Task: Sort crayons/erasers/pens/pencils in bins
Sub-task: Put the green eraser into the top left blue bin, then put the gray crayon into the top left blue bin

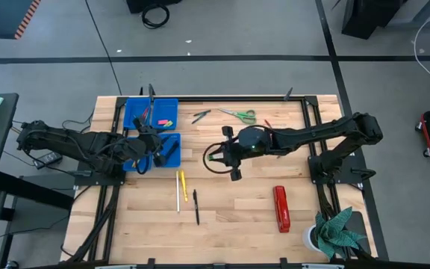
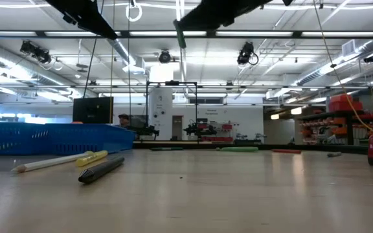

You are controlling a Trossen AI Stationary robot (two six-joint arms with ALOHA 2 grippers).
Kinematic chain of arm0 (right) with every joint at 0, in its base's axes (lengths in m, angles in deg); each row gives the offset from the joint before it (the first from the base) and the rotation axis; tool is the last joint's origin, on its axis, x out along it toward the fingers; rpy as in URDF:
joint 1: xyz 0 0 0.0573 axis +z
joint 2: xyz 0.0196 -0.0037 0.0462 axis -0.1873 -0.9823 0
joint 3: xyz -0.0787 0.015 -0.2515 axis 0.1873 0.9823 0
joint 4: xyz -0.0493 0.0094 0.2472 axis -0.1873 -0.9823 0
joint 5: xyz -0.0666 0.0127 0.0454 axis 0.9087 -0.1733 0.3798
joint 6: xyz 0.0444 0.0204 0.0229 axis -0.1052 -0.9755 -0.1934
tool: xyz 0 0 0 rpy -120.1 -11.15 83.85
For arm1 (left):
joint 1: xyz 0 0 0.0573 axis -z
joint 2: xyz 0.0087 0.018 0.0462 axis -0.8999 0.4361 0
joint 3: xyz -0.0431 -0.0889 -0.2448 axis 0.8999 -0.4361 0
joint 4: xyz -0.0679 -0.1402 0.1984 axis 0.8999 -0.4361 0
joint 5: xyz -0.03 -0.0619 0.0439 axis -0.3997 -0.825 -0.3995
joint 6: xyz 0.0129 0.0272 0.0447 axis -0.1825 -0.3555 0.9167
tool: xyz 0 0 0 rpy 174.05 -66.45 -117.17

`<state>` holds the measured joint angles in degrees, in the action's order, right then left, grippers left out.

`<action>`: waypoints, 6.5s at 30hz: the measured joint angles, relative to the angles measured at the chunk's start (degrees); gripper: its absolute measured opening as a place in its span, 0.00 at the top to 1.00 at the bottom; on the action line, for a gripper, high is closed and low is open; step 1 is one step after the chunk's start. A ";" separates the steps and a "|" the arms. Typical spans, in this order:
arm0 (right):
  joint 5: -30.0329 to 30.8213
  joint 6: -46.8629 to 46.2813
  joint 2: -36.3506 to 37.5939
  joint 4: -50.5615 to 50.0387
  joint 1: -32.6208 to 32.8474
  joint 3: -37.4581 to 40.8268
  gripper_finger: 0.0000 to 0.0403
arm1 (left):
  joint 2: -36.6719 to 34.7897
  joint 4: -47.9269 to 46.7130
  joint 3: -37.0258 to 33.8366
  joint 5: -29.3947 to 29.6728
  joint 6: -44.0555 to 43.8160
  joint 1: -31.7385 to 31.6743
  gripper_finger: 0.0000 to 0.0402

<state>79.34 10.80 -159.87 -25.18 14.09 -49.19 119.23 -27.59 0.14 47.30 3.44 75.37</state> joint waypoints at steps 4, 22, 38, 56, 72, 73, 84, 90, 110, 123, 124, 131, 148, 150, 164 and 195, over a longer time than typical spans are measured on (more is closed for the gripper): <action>-0.04 0.06 -2.19 6.71 -0.72 1.54 0.81 | -0.27 0.48 -0.02 5.74 0.46 1.10 0.73; -7.52 9.39 -29.35 19.58 -12.06 -19.71 0.81 | -3.51 -0.58 -0.02 12.20 1.81 8.13 0.77; -14.31 7.29 -44.43 18.72 -21.76 -35.46 0.81 | -7.63 -0.18 0.01 13.57 0.50 15.04 0.80; -12.89 -4.16 -50.23 16.45 -23.23 -44.59 0.81 | -7.73 -0.08 0.01 13.50 0.34 15.44 0.80; -2.71 -24.21 -50.84 15.92 -23.30 -45.69 0.81 | -7.73 0.84 0.01 13.47 0.04 15.44 0.81; -2.71 -24.15 -50.84 15.61 -23.30 -45.68 0.81 | -7.73 0.81 0.01 13.47 0.04 15.44 0.81; -2.71 -22.63 -50.86 15.49 -23.04 -45.66 0.78 | -7.73 0.75 0.01 13.47 0.04 15.44 0.82; -2.96 -22.59 -50.86 15.32 -22.97 -45.66 0.72 | -7.73 0.73 0.01 13.47 0.01 15.44 0.81; -6.39 -16.02 -50.02 3.45 -21.09 -45.53 0.70 | -7.71 -0.82 0.01 13.45 -0.14 15.44 0.82; -4.45 -2.24 -35.24 -31.55 -19.80 -45.67 0.70 | -7.66 -1.33 0.01 13.43 -2.90 15.44 0.82; -4.75 -2.89 -34.27 -34.43 -19.58 -45.68 0.70 | -7.46 -1.61 0.01 13.44 -3.37 15.44 0.82; -5.86 -6.27 -31.89 -57.49 -13.56 -45.66 0.70 | -6.11 -3.52 -0.02 13.28 -5.06 15.31 0.83; 12.24 -29.61 -25.49 -84.59 6.60 -34.83 0.70 | -1.66 -3.19 -0.04 13.37 -7.33 14.74 0.79; 12.29 -33.20 -21.51 -82.58 8.25 -29.49 0.70 | -1.63 -3.24 -0.04 13.40 -9.22 14.22 0.78; 22.62 -65.08 4.67 -59.89 24.70 0.68 0.70 | 3.23 -2.08 -0.04 12.95 -10.67 5.97 0.68; 17.54 -8.92 -5.77 -63.47 -1.28 11.56 0.70 | 5.75 1.99 -0.04 12.97 -1.06 9.57 0.67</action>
<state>96.88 1.88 -165.65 -88.65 12.80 -37.62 124.98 -25.59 0.10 60.27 2.37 84.93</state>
